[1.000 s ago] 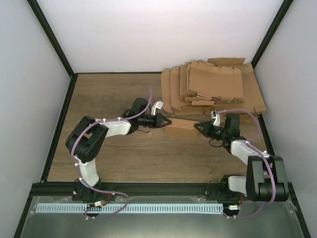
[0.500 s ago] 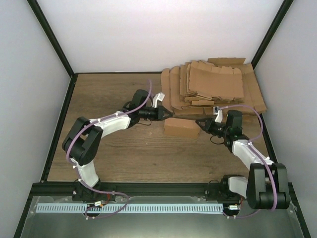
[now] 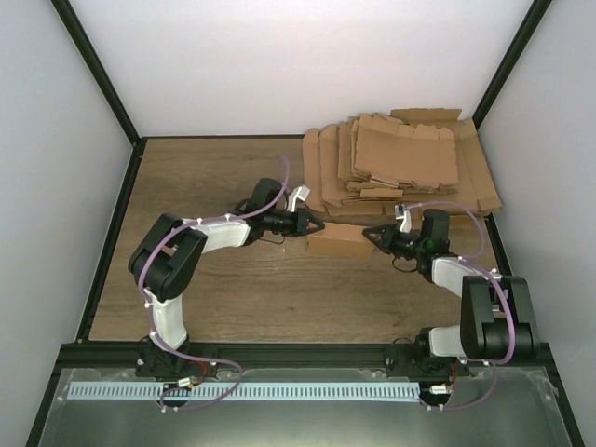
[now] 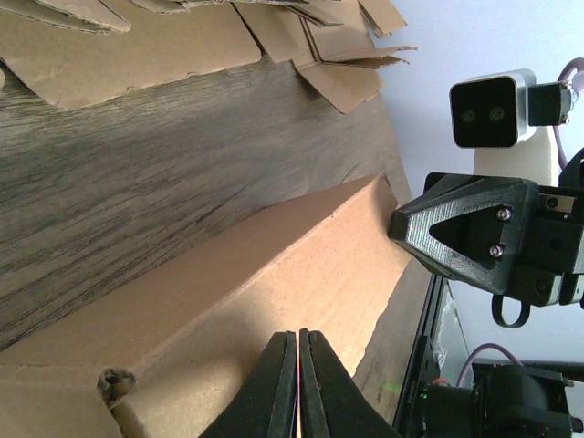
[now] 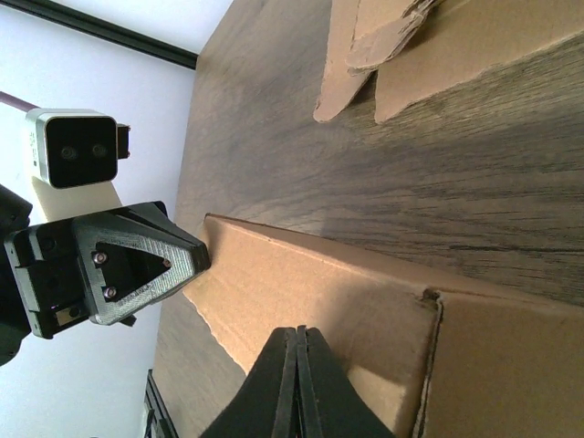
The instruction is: Fold the paper box
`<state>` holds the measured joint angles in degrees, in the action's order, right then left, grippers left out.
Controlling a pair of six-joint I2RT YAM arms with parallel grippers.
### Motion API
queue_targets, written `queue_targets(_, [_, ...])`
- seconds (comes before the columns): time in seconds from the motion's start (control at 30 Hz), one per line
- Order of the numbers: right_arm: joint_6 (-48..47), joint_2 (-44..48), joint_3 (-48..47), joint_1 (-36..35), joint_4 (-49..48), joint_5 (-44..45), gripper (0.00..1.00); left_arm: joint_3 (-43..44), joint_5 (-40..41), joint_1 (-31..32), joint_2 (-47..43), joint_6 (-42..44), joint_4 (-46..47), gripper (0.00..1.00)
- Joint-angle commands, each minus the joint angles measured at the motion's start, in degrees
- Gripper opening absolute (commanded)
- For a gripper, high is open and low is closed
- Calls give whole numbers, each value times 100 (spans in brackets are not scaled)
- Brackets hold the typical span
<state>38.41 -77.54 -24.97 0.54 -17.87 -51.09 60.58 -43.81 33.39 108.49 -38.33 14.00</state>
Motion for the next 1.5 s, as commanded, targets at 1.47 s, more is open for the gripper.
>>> queue_targets(1.47, [350, 2314, 508, -786, 3066, 1561, 1, -592, 1122, 1190, -1165, -275, -2025, 4])
